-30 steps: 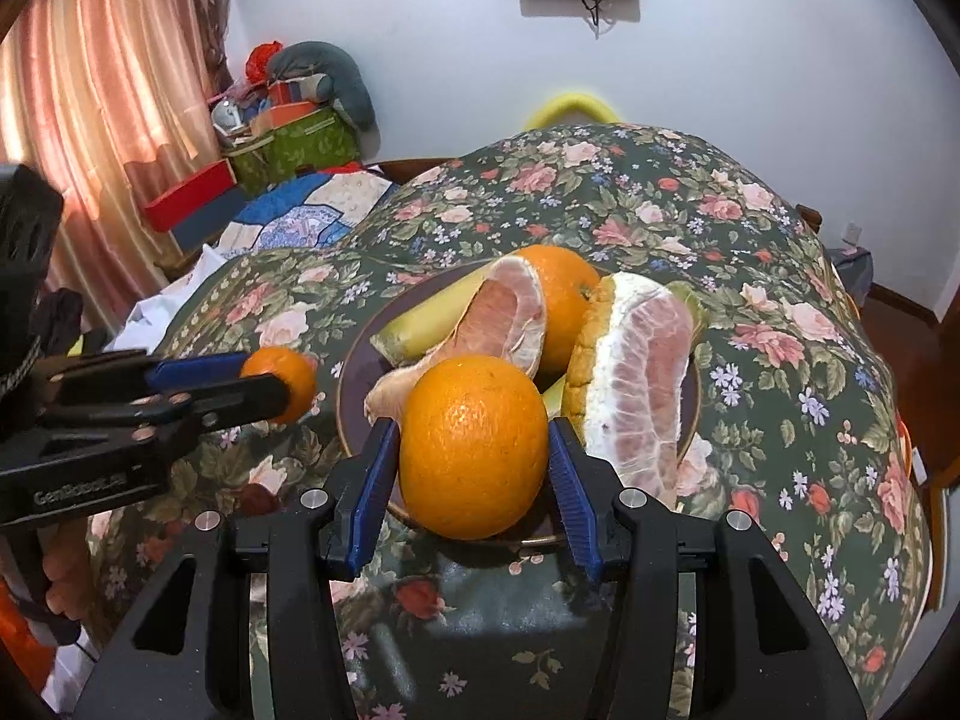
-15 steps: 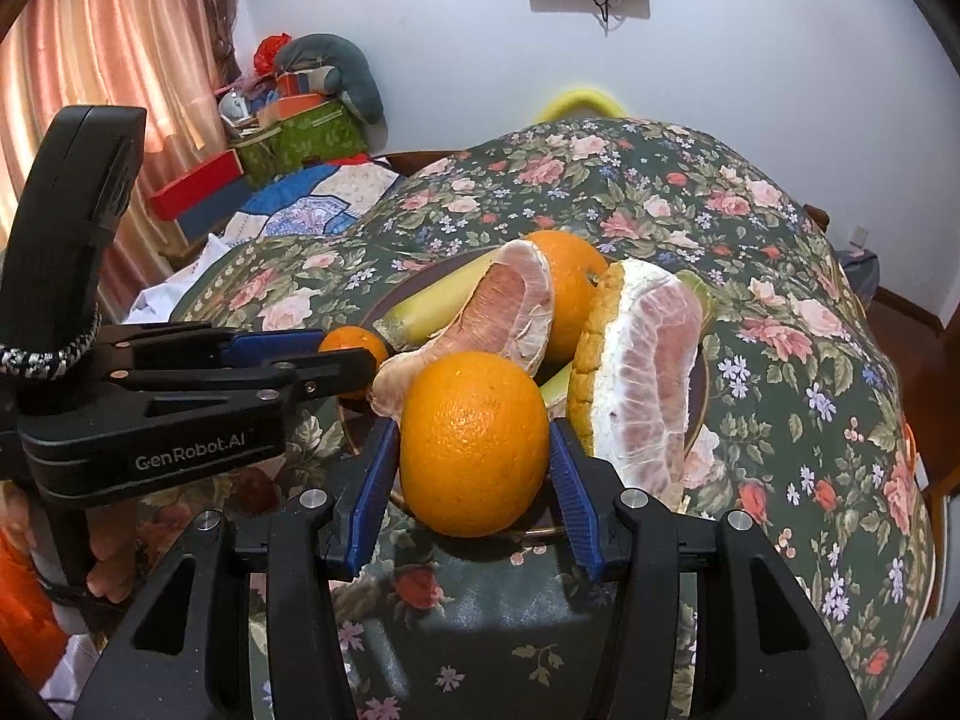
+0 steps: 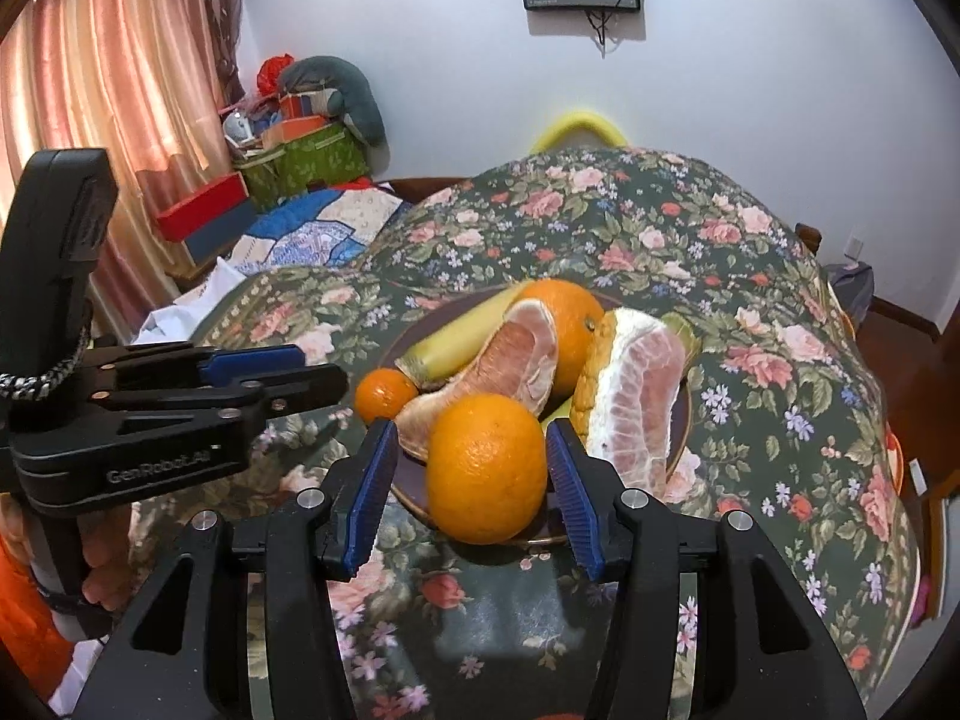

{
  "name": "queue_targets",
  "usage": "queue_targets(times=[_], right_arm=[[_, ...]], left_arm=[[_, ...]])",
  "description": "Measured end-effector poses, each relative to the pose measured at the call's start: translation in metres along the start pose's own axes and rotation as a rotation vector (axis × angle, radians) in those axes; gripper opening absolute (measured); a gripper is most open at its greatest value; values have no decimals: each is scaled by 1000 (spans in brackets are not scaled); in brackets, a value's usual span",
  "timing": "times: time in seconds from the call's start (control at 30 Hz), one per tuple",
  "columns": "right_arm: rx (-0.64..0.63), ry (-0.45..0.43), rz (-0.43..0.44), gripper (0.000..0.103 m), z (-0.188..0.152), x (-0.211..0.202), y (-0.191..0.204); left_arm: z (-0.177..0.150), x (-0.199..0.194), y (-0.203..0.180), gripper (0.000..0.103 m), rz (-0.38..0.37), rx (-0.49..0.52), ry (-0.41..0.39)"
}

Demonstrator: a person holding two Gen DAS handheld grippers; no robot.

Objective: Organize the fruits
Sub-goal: 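Place the large orange and the tangerine on the plate and open both tools, then grasp a dark red date with the left tool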

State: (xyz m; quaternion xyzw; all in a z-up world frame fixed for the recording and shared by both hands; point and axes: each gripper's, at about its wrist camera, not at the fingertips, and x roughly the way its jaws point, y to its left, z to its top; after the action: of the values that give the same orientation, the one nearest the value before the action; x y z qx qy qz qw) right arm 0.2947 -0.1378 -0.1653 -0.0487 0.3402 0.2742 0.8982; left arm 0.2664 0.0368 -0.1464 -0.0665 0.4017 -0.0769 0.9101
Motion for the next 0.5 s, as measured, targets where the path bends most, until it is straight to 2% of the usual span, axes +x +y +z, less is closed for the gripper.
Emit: queue_targets(times=[0.3,0.5], right_arm=[[-12,-30,0,48,1,-23,22],[-21,-7,16,48,-9,-23,38]], left_arm=[[-16,-44,8,41,34,8,-35],[-36,-59,20,46,62,1,-31]])
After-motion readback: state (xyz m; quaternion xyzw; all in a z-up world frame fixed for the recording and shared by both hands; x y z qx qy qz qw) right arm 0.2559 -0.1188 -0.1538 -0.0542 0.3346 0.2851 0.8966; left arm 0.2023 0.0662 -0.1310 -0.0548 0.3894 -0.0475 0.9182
